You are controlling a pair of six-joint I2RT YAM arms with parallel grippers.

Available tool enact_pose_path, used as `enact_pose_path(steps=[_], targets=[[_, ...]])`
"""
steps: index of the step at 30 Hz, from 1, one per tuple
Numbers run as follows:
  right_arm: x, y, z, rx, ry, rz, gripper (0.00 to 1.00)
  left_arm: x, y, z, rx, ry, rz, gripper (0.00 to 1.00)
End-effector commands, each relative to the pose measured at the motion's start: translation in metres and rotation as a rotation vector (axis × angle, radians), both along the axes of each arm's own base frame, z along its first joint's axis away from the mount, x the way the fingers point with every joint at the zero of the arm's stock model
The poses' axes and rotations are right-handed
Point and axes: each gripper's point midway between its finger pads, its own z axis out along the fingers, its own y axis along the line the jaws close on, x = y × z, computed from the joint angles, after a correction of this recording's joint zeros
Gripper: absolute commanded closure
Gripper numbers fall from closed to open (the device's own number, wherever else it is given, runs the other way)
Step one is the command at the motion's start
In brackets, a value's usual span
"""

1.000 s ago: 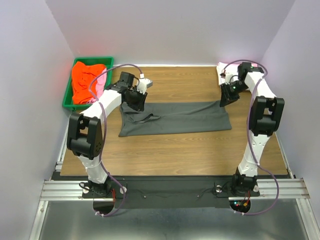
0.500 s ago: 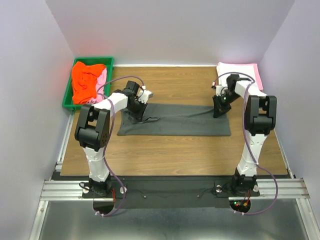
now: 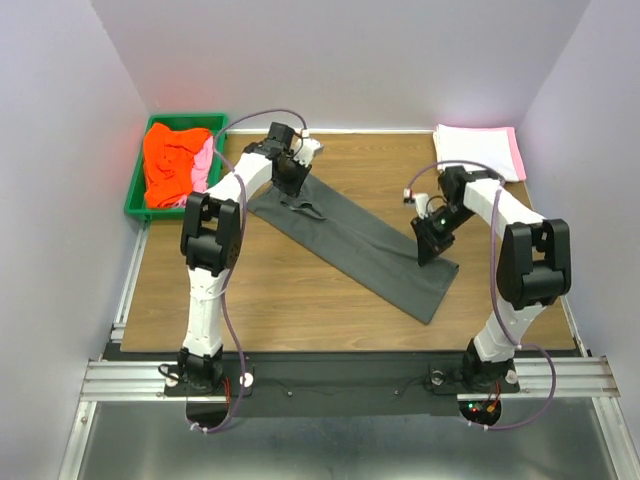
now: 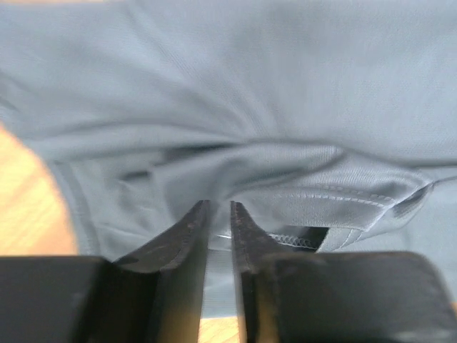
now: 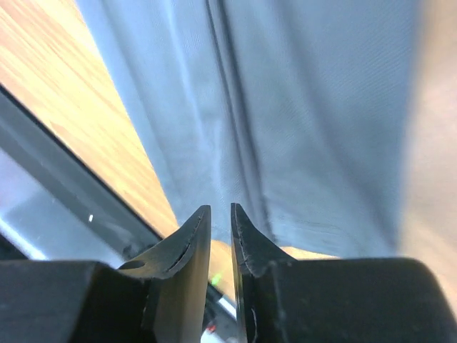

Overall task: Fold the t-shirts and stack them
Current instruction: Fold the tshirt

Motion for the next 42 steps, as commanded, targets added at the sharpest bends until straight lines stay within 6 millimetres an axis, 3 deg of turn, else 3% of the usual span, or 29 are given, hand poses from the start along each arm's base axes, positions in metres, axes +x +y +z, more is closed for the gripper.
enact_pose_path(steps=[1, 5, 10, 14, 19, 26, 30, 33, 36, 37, 38, 40, 41, 42], targets=[[0.045, 0.01, 0.043, 0.087, -0.221, 0.001, 0.76, 0.019, 0.002, 0.106, -0.066, -0.235, 0.006, 0.69], [0.073, 0.001, 0.02, 0.004, -0.236, -0.035, 0.76, -0.013, 0.006, 0.11, -0.101, -0.174, 0.041, 0.69], [0.093, -0.012, -0.007, -0.09, -0.227, -0.058, 0.79, -0.052, 0.008, 0.075, -0.135, -0.018, 0.105, 0.7], [0.083, -0.016, -0.024, -0.135, -0.18, -0.042, 0.82, -0.074, 0.016, 0.04, -0.112, 0.083, 0.157, 0.71], [0.056, -0.024, -0.039, -0.19, -0.131, -0.011, 0.84, -0.075, 0.026, 0.013, -0.057, 0.107, 0.208, 0.75], [0.023, -0.041, -0.043, -0.268, -0.107, 0.018, 0.78, -0.053, 0.036, -0.032, 0.044, 0.124, 0.235, 0.8], [0.008, -0.04, -0.044, -0.26, -0.081, 0.019, 0.74, -0.037, 0.031, -0.041, 0.049, 0.11, 0.216, 0.82], [-0.009, -0.023, -0.046, -0.185, -0.004, 0.01, 0.68, -0.012, 0.022, -0.041, 0.038, 0.084, 0.196, 0.82], [-0.02, 0.01, -0.044, -0.089, 0.032, 0.041, 0.61, 0.023, 0.01, -0.037, 0.024, 0.034, 0.161, 0.82], [-0.026, 0.032, -0.039, -0.015, 0.047, 0.07, 0.6, 0.032, 0.008, -0.036, 0.026, 0.021, 0.153, 0.82], [-0.026, 0.047, -0.032, 0.033, 0.048, 0.082, 0.6, 0.058, 0.003, -0.027, 0.018, -0.039, 0.149, 0.82], [-0.036, 0.084, -0.013, 0.179, 0.08, 0.13, 0.57, 0.079, -0.001, -0.016, 0.023, -0.089, 0.116, 0.81], [-0.038, 0.094, -0.006, 0.217, 0.078, 0.15, 0.56, 0.098, -0.006, 0.004, 0.002, -0.159, 0.112, 0.81], [-0.04, 0.102, 0.0, 0.244, 0.071, 0.17, 0.56, 0.104, -0.008, 0.014, -0.006, -0.191, 0.102, 0.79]])
